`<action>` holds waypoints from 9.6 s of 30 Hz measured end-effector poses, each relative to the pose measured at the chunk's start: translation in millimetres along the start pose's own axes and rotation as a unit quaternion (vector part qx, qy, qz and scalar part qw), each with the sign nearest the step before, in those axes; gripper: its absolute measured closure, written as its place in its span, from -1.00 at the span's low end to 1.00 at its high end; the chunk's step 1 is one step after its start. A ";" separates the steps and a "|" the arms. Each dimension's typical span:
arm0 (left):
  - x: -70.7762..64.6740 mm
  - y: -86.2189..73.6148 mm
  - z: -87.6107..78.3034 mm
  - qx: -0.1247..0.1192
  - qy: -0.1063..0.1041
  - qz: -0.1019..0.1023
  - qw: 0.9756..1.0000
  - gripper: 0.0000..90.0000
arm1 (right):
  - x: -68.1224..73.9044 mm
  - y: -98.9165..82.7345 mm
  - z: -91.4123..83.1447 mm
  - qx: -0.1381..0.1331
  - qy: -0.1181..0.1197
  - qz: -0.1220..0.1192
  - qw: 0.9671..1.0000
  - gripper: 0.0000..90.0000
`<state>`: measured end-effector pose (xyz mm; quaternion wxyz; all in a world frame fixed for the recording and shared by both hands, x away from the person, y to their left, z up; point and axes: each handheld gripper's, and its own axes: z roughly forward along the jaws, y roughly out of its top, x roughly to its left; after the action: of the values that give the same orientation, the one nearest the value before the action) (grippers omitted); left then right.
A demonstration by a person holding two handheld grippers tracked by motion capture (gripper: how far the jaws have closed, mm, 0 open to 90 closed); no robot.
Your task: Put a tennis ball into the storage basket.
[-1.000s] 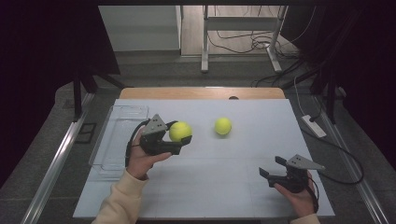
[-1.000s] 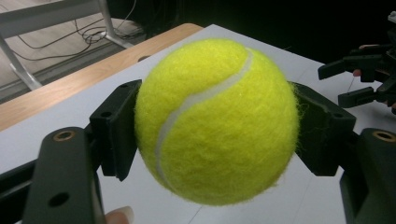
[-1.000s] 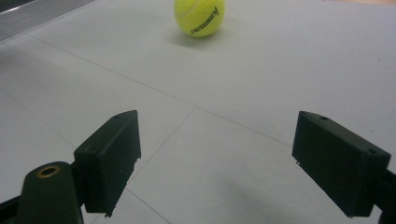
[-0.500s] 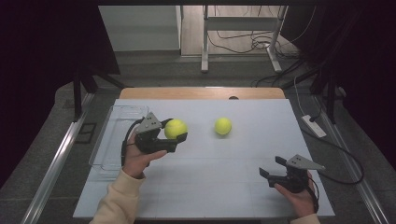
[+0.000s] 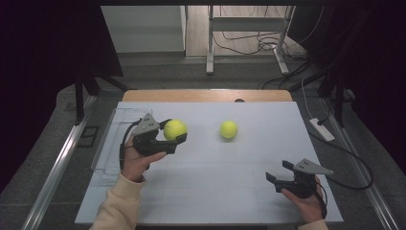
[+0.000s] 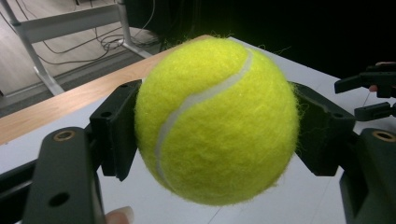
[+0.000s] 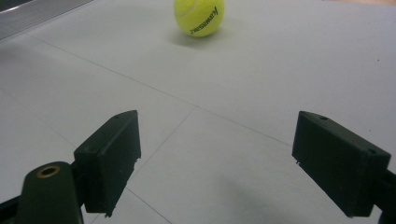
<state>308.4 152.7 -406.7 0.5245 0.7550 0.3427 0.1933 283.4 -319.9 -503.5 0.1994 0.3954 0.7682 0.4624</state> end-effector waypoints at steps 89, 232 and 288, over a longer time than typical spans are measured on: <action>102.7 -21.4 -36.8 0.041 0.151 -0.096 0.983 -0.40 | 0.6 -0.4 -0.6 -0.001 0.000 0.007 1.000 -0.65; 131.5 -43.2 -19.3 0.140 0.151 -0.119 0.971 -0.69 | 0.3 -1.9 1.0 0.004 -0.003 0.004 1.000 -0.65; 36.3 -27.4 2.2 0.063 -0.007 -0.047 0.997 -0.72 | -1.2 -2.7 5.2 0.009 0.000 0.001 1.000 -0.65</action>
<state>326.3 183.3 -435.3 0.4870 0.7709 0.3856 0.1410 286.5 -318.7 -508.6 0.1956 0.3981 0.7717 0.4558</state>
